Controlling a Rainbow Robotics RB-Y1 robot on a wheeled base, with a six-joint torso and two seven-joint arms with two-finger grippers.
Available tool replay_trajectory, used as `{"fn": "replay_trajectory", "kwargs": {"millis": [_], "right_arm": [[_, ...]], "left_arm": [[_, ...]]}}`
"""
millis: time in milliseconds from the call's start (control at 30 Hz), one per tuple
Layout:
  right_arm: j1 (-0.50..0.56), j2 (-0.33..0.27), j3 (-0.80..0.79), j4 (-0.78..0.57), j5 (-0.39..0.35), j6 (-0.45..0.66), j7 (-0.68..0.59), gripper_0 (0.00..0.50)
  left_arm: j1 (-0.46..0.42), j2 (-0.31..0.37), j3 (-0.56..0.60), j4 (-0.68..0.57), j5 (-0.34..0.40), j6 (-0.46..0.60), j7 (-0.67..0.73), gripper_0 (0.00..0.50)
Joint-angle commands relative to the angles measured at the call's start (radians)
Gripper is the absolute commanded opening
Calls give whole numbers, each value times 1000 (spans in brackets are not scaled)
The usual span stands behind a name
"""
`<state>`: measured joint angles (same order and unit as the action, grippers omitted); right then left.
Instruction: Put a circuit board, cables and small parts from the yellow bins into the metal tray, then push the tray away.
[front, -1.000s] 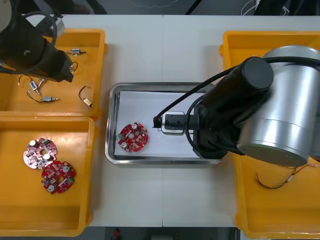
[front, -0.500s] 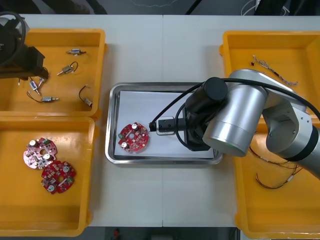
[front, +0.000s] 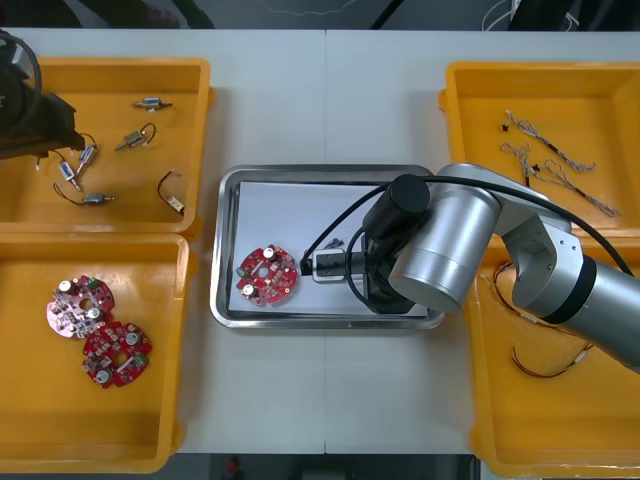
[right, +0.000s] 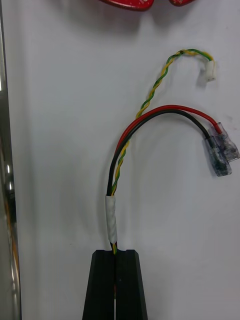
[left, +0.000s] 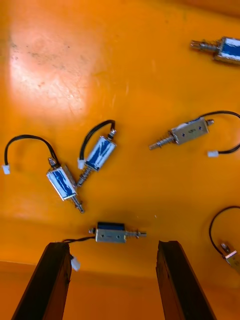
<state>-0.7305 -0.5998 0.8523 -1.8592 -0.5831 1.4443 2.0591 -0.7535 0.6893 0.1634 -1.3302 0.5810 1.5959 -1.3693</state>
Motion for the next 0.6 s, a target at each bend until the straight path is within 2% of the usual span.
{"fn": "replay_trajectory", "kwargs": {"millis": [33,67,100,133,167,400,600], "right_arm": [[-32,17,10,2,-12,4,21,17],[-32,17,11,2,-7,7,21,147],[-32,17,11,2,-3,11,16,147],[-32,17,11,2,-1,13,15,343],[-32,18,7,-2,8,16,10,488],[-32,18,-38,-38,9,57,6,500],[-32,45,-128,-87,9,165,1,500]], "left_arm": [[-38,52,15,29,-24,-54,-65,500],[-38,52,12,35,-26,-60,-65,500],[-38,52,2,52,-29,-77,-67,500],[-38,52,-1,57,-29,-83,-68,500],[-38,52,-16,80,-33,-113,-73,500],[-37,52,-81,138,-40,-168,-76,500],[-26,52,-100,175,-29,-192,-83,500]]}}
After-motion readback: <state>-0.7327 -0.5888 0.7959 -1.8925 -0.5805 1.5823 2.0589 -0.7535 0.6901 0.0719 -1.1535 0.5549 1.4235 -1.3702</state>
